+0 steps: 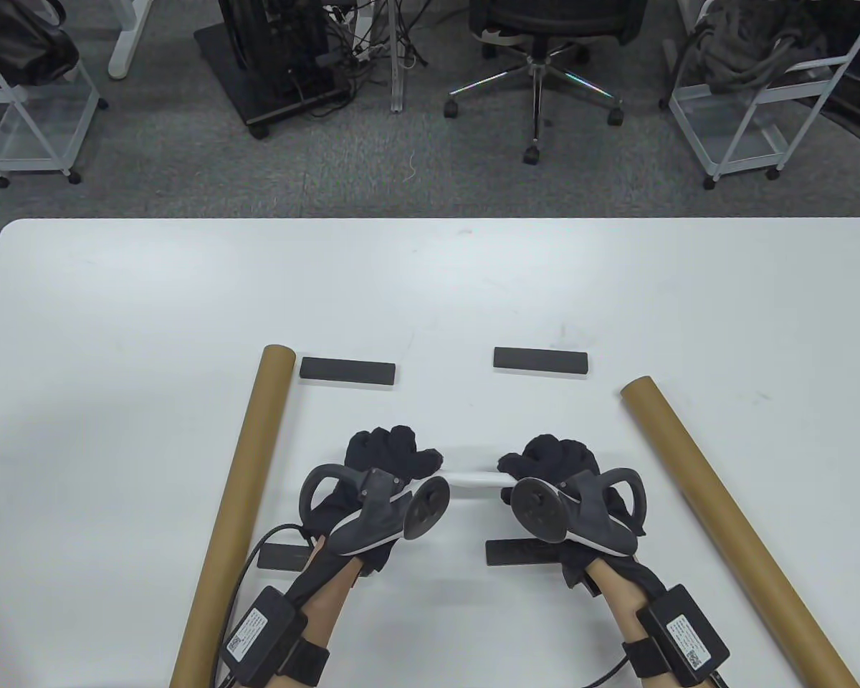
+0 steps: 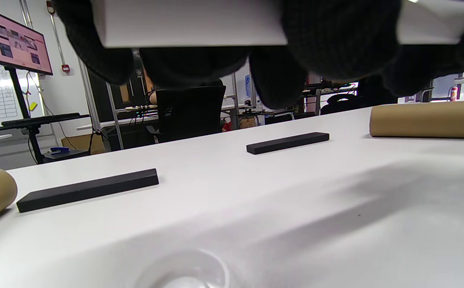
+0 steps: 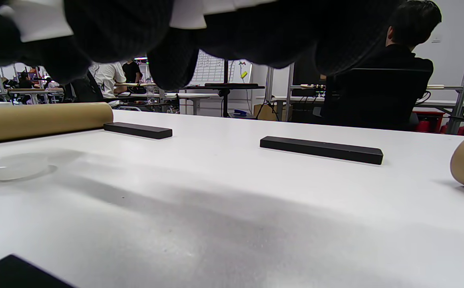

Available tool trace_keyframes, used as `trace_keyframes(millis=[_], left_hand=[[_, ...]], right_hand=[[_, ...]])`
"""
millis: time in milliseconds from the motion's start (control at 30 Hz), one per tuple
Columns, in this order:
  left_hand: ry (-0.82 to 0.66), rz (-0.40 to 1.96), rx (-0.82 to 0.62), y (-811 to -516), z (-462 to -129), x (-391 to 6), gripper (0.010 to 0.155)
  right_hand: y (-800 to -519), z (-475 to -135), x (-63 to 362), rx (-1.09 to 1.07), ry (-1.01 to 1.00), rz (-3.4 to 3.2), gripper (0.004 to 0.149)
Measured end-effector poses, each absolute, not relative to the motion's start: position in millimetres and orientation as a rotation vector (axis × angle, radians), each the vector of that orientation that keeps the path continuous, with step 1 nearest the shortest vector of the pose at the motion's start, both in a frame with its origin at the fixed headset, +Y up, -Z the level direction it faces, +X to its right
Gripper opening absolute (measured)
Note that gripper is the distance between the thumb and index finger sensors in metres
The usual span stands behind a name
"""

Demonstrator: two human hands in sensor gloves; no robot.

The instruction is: Roll up posters and store in mailing tubes

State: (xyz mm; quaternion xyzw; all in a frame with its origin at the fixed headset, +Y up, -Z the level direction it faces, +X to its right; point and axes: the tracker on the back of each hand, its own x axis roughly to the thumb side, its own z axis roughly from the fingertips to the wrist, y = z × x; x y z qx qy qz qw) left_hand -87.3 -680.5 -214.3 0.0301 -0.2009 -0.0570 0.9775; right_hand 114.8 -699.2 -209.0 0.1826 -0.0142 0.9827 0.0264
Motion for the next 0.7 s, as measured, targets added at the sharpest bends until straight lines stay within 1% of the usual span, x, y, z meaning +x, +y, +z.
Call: trace_keyframes(millis=[67, 133, 200, 267, 400, 500, 633, 700], left_hand=[[-0.41, -0.106, 0.056, -680.1, -214.8, -88.5, 0.056], [-0.409, -0.082, 0.049, -680.7, -215.6, -90.4, 0.06], [-0.406, -0.066, 0.051, -680.8, -216.8, -92.2, 0.061], [-0.405, -0.059, 0.051, -680.9, -217.7, -93.3, 0.06], [-0.407, -0.06, 0.057, -681.0, -217.2, -91.8, 0.056], [-0.419, -0.052, 0.048, -681.6, -215.8, -88.6, 0.055], [-0.423, -0.056, 0.046, -680.8, -215.0, -87.5, 0.055], [-0.421, -0.043, 0.036, -680.9, -215.4, -88.8, 0.056]], right_hand=[[-697.7, -208.2, 115.0, 0.587, -0.058, 3.027, 0.053], [-697.7, -207.5, 115.0, 0.597, -0.036, 3.015, 0.059], [-697.7, -207.5, 115.0, 0.597, -0.036, 3.023, 0.063], [-697.2, -208.5, 116.4, 0.591, -0.053, 3.004, 0.062], [-697.0, -208.8, 117.7, 0.587, -0.072, 2.994, 0.056], [-696.1, -208.7, 117.9, 0.565, -0.132, 3.004, 0.052], [-695.7, -207.8, 118.0, 0.563, -0.168, 3.028, 0.052], [-696.0, -207.9, 117.7, 0.586, -0.141, 3.02, 0.052]])
